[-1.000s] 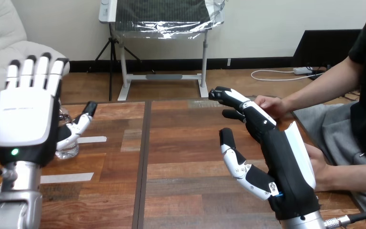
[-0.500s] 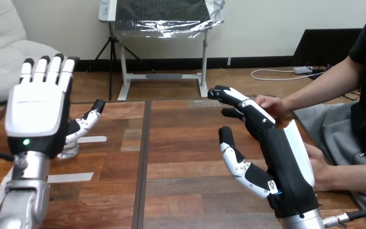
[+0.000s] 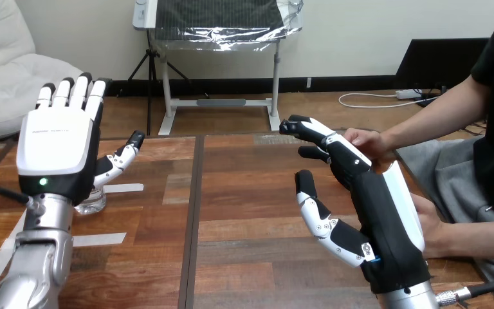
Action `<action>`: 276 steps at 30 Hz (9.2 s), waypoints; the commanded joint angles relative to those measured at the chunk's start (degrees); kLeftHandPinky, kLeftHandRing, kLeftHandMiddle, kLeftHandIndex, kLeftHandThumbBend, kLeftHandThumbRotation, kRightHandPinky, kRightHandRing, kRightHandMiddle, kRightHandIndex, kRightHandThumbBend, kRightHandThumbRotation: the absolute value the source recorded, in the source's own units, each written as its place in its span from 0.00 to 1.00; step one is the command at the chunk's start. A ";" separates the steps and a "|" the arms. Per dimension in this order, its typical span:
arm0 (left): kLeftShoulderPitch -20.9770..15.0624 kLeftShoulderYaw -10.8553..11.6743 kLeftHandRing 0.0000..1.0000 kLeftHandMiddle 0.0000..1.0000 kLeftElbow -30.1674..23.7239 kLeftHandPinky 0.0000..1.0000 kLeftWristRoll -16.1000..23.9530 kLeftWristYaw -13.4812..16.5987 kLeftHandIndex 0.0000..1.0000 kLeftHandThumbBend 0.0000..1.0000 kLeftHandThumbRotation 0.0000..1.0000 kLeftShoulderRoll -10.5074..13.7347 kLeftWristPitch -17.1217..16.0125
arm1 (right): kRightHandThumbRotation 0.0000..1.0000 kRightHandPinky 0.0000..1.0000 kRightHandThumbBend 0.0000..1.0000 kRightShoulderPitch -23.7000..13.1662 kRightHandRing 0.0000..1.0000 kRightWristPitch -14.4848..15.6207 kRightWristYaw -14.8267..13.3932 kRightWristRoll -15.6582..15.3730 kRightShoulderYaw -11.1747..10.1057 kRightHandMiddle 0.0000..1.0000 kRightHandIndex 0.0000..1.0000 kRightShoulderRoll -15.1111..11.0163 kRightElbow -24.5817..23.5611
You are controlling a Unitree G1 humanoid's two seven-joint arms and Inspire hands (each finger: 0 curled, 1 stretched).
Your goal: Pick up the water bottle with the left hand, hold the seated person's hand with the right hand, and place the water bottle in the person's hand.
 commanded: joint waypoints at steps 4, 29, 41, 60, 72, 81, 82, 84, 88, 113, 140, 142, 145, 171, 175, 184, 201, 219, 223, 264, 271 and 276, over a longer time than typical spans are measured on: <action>-7.20 -1.86 0.95 0.97 5.13 0.95 -1.76 1.20 0.92 0.48 1.00 1.46 -0.02 | 0.00 0.78 0.05 -3.50 0.85 -0.53 0.38 0.45 -0.38 0.87 0.77 0.02 -0.52; -13.84 -5.04 0.94 0.95 17.92 0.94 -7.30 2.28 0.92 0.47 1.00 0.72 -2.08 | 0.00 0.78 0.05 -3.57 0.85 -0.60 1.22 0.70 -0.89 0.86 0.77 -0.47 -0.58; -16.55 -5.18 0.94 0.95 23.58 0.92 -11.26 -1.22 0.92 0.46 1.00 -0.01 -2.59 | 0.00 0.77 0.05 -3.60 0.85 -0.95 1.49 0.79 -1.18 0.86 0.76 -0.74 -0.41; -19.70 -7.23 0.95 0.95 31.10 0.93 -14.25 -4.72 0.93 0.46 1.00 -1.01 -2.25 | 0.00 0.77 0.06 -3.40 0.85 -0.53 1.88 0.61 -1.79 0.86 0.75 -1.16 -1.02; -19.80 -8.30 0.96 0.96 34.17 0.94 -16.10 -4.81 0.94 0.47 1.00 -2.00 -2.73 | 0.00 0.77 0.07 -3.38 0.84 -0.90 2.02 0.67 -2.06 0.84 0.74 -1.64 -0.97; -18.79 -8.48 0.98 0.98 34.29 0.97 -17.15 -5.48 0.96 0.49 1.00 -2.89 -3.00 | 0.00 0.75 0.07 -3.28 0.82 -0.96 2.04 0.85 -2.12 0.83 0.74 -2.14 -1.08; -18.62 -8.49 0.98 0.98 34.31 0.97 -17.29 -5.61 0.96 0.49 1.00 -3.05 -2.97 | 0.00 0.75 0.07 -3.28 0.82 -1.01 2.03 0.92 -2.11 0.83 0.74 -2.20 -1.08; -18.46 -8.59 0.98 0.98 34.30 0.97 -17.49 -5.82 0.97 0.49 1.00 -3.19 -2.86 | 0.00 0.75 0.07 -3.19 0.81 -0.98 2.04 1.10 -2.11 0.82 0.73 -2.36 -1.25; -17.86 -9.14 0.97 0.98 34.57 0.96 -17.50 -4.99 0.96 0.49 1.00 -3.57 -2.83 | 0.00 0.74 0.07 -3.18 0.81 -1.08 1.92 1.26 -2.14 0.82 0.73 -2.54 -1.32; -13.34 -10.82 0.95 0.96 32.72 0.94 -17.74 -0.35 0.95 0.49 1.00 -4.37 -6.22 | 0.00 0.72 0.08 -2.41 0.80 -0.84 2.06 1.38 -2.03 0.80 0.72 -2.67 -2.05; -6.96 -9.90 0.95 0.96 25.02 0.95 -19.05 2.92 0.94 0.49 1.00 -4.93 -7.81 | 0.00 0.66 0.07 -2.84 0.77 -1.55 2.11 1.35 -1.72 0.79 0.72 -2.58 -1.20; -6.43 -9.76 0.94 0.95 24.32 0.95 -19.32 3.14 0.94 0.49 1.00 -4.96 -8.11 | 0.00 0.66 0.07 -2.88 0.77 -1.52 2.11 1.37 -1.73 0.79 0.72 -2.57 -1.16; -5.80 -9.85 0.94 0.95 23.41 0.95 -19.43 3.23 0.94 0.49 1.00 -4.88 -8.27 | 0.00 0.66 0.07 -2.87 0.77 -1.25 2.11 1.37 -1.73 0.80 0.72 -2.51 -1.28; -0.72 -10.12 0.95 0.96 13.54 0.95 -18.63 2.65 0.95 0.49 1.00 -3.82 -7.54 | 0.00 0.66 0.07 -3.36 0.78 -0.88 2.33 1.05 -1.69 0.80 0.72 -2.38 -0.94; 0.31 -10.00 0.94 0.95 11.53 0.93 -18.49 2.70 0.94 0.49 1.00 -3.68 -7.43 | 0.00 0.66 0.07 -3.30 0.78 -0.59 2.47 1.10 -1.65 0.80 0.72 -2.41 -1.13; 2.42 -9.47 0.93 0.94 6.81 0.92 -18.53 2.33 0.93 0.51 1.00 -3.56 -7.02 | 0.00 0.66 0.06 -3.70 0.78 -0.62 2.21 0.72 -1.64 0.80 0.72 -2.21 -0.82; 8.11 -8.78 0.94 0.95 -5.02 0.92 -17.36 0.63 0.95 0.50 1.00 -3.06 -4.65 | 0.00 0.66 0.06 -3.99 0.78 -0.75 2.31 0.92 -1.62 0.80 0.72 -2.22 -0.66; 13.73 -8.06 0.92 0.94 -14.50 0.91 -14.76 -0.61 0.94 0.51 1.00 -2.54 -2.42 | 0.00 0.67 0.06 -4.66 0.80 -0.59 2.78 1.56 -1.55 0.80 0.71 -2.36 -0.25; 14.67 -7.99 0.92 0.94 -15.71 0.91 -14.08 -0.65 0.95 0.51 1.00 -2.41 -2.28 | 0.00 0.67 0.06 -4.71 0.80 -0.55 2.83 1.55 -1.59 0.80 0.71 -2.32 -0.23; 18.14 -6.28 0.96 0.98 -19.47 0.96 -11.25 -0.90 0.98 0.50 1.00 -3.17 0.31 | 0.00 0.66 0.06 -5.32 0.78 -0.41 3.40 1.94 -1.67 0.80 0.72 -2.32 0.16; 17.23 -6.35 0.99 1.00 -17.77 0.99 -10.95 0.72 1.00 0.50 1.00 -3.68 0.65 | 0.00 0.66 0.06 -5.27 0.78 -0.36 3.50 1.90 -1.73 0.80 0.72 -2.42 0.05; 16.20 -6.33 1.00 1.00 -16.16 1.00 -10.99 2.09 1.00 0.50 1.00 -4.04 0.53 | 0.00 0.66 0.06 -5.24 0.78 -0.07 3.57 1.88 -1.73 0.80 0.72 -2.41 -0.10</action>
